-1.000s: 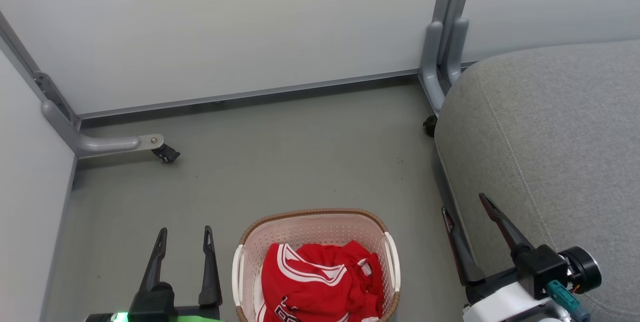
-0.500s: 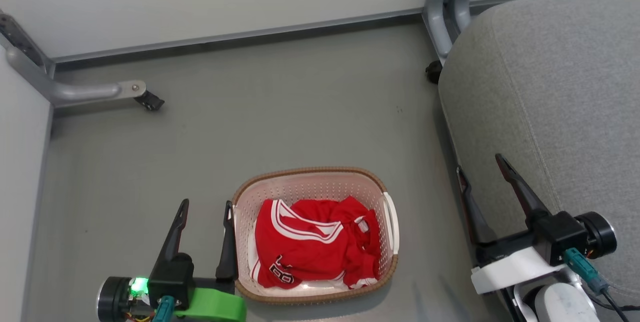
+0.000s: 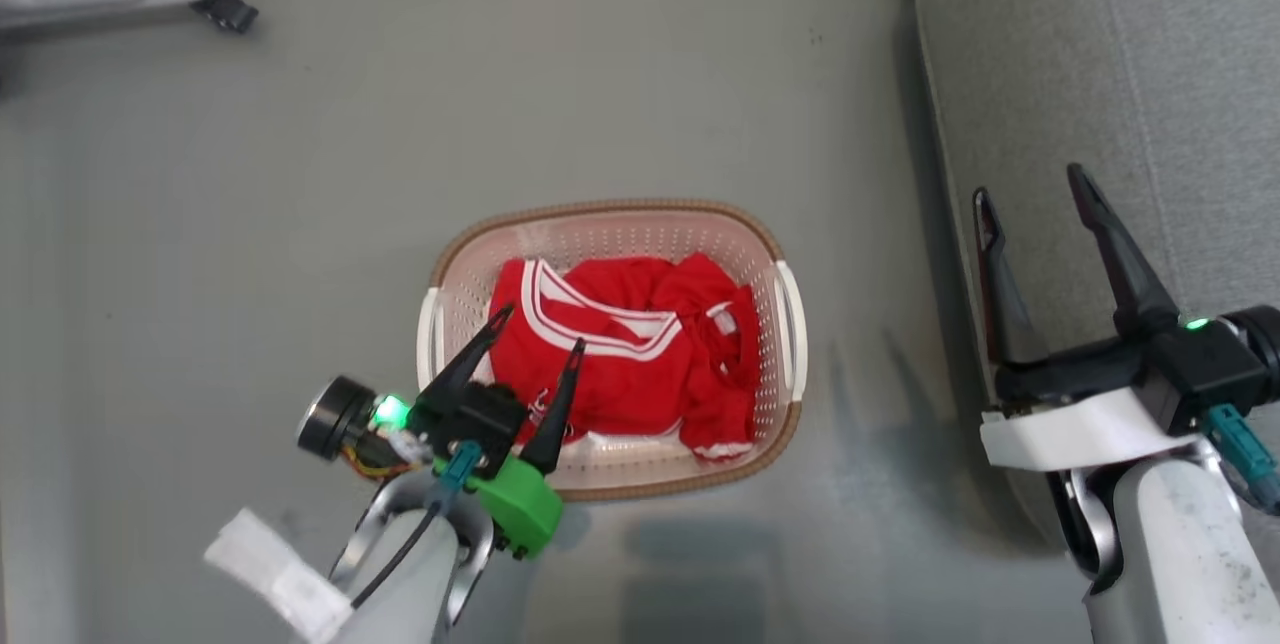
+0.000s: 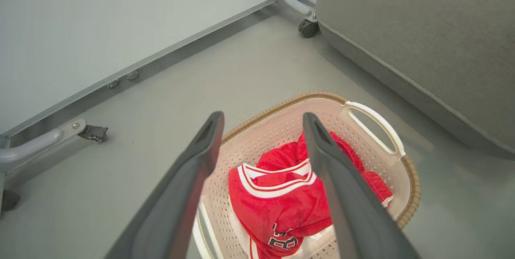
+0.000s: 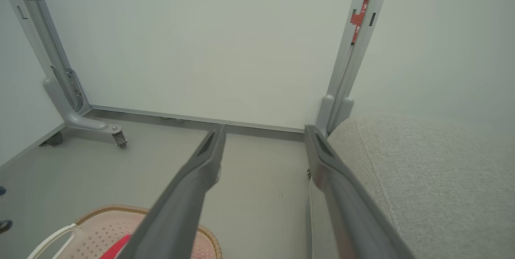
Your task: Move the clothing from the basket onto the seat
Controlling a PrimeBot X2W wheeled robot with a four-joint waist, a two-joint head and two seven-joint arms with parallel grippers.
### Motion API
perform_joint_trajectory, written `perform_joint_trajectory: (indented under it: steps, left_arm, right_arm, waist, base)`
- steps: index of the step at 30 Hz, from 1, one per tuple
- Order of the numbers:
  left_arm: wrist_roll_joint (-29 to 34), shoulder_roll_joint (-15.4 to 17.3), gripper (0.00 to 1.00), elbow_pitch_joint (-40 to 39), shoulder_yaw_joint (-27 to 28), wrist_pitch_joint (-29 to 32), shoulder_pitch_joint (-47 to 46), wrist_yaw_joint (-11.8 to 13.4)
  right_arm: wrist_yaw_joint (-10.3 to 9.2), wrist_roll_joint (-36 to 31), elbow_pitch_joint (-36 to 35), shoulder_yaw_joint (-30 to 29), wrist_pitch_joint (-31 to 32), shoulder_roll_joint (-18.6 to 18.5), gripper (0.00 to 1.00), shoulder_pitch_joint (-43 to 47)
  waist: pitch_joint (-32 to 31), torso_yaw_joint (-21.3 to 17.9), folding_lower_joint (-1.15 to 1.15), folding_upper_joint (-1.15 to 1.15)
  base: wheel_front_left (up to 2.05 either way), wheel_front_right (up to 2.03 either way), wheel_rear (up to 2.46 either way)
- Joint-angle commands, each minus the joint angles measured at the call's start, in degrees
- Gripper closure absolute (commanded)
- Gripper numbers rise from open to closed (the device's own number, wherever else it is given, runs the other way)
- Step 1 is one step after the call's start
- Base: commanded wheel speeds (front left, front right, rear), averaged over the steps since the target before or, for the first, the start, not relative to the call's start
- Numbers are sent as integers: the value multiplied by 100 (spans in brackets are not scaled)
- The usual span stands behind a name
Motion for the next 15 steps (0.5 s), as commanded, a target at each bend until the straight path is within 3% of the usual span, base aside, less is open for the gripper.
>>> perform_joint_trajectory:
  steps: [1, 8, 15]
  left_arm:
    - [83, 77, 0, 250, -149, -4, -359, -67]
    - [257, 233, 0, 1600, -1127, -4, -1673, -221]
    - [123, 307, 0, 2302, -2196, -4, -2653, -220]
  right_arm:
    - [-2, -50, -74, -24, -28, -22, 0, -170]
    - [-2, -87, -304, -12, -28, -22, 0, -573]
    - [-2, 40, -498, -40, -28, -21, 0, -884]
  waist:
    - [935, 55, 0, 0]
    - [1758, -38, 0, 0]
    - [2466, -196, 0, 0]
  base:
    - [0, 0, 0]
    - [0, 0, 0]
    - [0, 0, 0]
